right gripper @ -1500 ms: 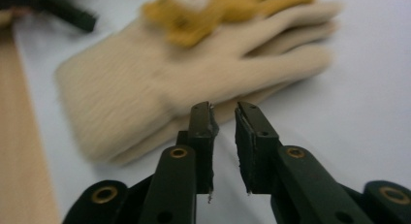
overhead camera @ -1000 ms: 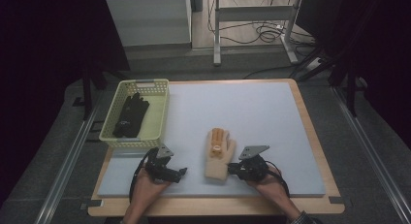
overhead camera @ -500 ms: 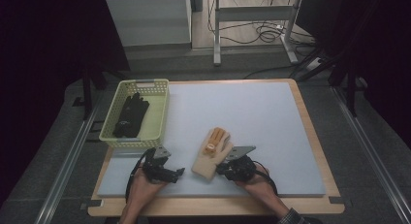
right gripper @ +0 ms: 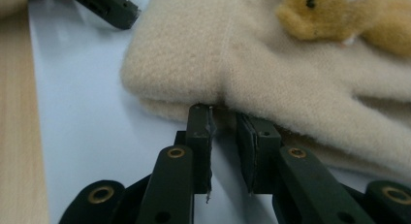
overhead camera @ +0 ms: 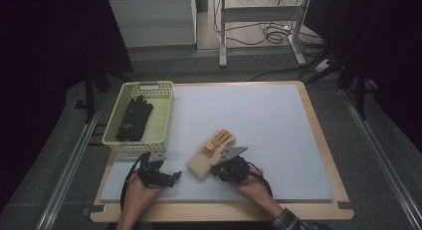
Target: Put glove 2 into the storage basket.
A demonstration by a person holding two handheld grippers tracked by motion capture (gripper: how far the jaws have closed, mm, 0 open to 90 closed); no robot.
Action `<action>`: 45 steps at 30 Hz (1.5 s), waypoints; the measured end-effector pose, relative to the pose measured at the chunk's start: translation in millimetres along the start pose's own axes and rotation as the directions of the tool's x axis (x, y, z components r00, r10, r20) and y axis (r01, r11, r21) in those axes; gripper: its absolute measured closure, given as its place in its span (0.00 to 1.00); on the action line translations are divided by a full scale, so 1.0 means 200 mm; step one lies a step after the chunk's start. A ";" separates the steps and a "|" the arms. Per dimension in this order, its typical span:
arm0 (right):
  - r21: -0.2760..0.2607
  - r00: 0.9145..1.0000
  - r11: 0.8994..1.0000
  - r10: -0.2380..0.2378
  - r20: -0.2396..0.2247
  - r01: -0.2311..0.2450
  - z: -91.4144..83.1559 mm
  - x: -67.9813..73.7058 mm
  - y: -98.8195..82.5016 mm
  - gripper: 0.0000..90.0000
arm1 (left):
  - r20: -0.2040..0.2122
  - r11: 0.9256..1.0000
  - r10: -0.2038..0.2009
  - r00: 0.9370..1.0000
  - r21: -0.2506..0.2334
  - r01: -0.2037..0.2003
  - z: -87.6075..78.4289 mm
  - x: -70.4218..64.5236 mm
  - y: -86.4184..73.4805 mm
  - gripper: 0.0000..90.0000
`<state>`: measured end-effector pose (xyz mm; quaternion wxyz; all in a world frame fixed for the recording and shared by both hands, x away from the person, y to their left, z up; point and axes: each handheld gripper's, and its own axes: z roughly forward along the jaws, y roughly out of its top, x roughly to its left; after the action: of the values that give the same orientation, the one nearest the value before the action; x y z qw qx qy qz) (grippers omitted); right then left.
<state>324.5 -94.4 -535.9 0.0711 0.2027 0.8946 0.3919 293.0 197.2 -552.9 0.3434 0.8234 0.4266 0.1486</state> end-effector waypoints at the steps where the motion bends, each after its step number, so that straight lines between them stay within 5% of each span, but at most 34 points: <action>1: 0.000 1.000 1.000 -0.006 0.004 0.006 0.01 0.00 0.01 0.83 | 0.001 1.000 -0.001 1.000 0.000 0.001 0.00 0.00 0.00 0.02; 15: -0.017 1.000 1.000 -0.008 0.010 0.008 0.04 0.03 0.03 0.76 | 0.000 1.000 -0.004 1.000 -0.003 0.004 0.00 0.00 0.00 0.02; 27: -0.046 0.996 0.999 0.026 0.083 -0.022 -0.14 -0.06 -0.03 0.66 | 0.002 1.000 -0.005 1.000 -0.002 0.005 0.00 0.00 0.00 0.02; 35: -0.076 0.982 0.995 0.077 0.170 -0.065 -0.29 -0.16 -0.10 0.50 | 0.002 1.000 -0.005 1.000 -0.001 0.005 0.00 0.00 0.00 0.02; 45: -0.115 0.952 0.984 0.165 0.257 -0.139 -0.44 -0.29 -0.22 0.30 | 0.002 1.000 -0.006 1.000 -0.001 0.006 0.00 0.00 0.00 0.02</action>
<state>338.6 -203.5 -510.0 0.1696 0.3181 0.8388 0.4080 293.0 197.2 -553.6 0.3448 0.8221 0.4285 0.1470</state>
